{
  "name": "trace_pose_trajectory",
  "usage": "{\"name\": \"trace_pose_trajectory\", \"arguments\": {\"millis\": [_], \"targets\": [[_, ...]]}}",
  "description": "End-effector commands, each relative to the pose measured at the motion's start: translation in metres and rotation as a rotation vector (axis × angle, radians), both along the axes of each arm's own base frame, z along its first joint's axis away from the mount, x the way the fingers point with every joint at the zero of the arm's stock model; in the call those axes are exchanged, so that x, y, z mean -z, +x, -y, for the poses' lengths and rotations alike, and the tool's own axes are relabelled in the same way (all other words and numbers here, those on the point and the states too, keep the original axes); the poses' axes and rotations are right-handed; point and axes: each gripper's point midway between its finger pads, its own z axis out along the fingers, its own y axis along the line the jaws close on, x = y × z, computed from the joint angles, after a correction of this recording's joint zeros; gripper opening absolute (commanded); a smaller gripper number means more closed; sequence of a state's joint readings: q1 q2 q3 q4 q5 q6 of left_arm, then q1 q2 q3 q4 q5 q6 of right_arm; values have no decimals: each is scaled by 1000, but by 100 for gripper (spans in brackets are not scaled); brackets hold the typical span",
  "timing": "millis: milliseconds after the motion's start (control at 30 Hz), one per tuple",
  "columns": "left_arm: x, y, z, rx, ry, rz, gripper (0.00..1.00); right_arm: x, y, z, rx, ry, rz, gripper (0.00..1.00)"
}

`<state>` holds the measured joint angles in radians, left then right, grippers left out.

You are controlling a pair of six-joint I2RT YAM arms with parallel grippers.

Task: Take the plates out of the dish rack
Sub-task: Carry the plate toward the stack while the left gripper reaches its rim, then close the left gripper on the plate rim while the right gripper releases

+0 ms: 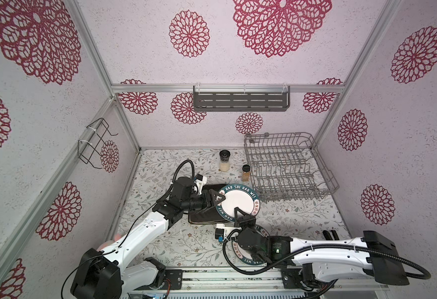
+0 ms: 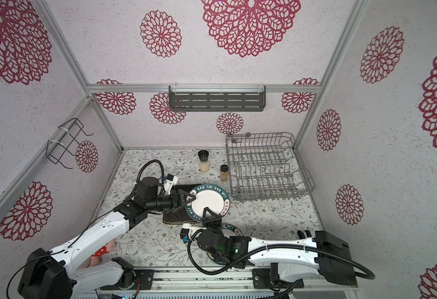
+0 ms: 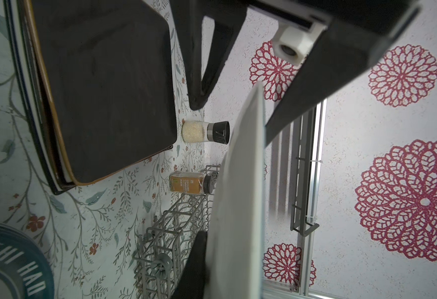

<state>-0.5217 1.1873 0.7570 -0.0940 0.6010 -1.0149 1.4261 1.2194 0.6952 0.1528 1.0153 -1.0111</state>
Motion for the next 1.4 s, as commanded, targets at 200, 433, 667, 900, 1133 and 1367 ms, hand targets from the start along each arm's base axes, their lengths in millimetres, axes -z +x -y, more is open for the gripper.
{"name": "trace_pose_trajectory", "arguments": {"millis": [200,433,667,900,1133,1367], "targets": [[-10,-5,28,63,-89,26,48,-8,1,5,54,112,3,0],[-3,-10,41,88,-88,14,35,-1,2,7,62,108,3,0],[3,-14,45,95,-94,-4,22,3,1,10,62,109,0,0],[6,-16,47,99,-86,-2,3,8,1,11,69,110,-12,1],[0,-16,49,94,-105,24,0,6,1,18,87,125,-27,18],[-5,-8,47,54,-108,55,0,4,-17,21,27,142,-180,59]]}}
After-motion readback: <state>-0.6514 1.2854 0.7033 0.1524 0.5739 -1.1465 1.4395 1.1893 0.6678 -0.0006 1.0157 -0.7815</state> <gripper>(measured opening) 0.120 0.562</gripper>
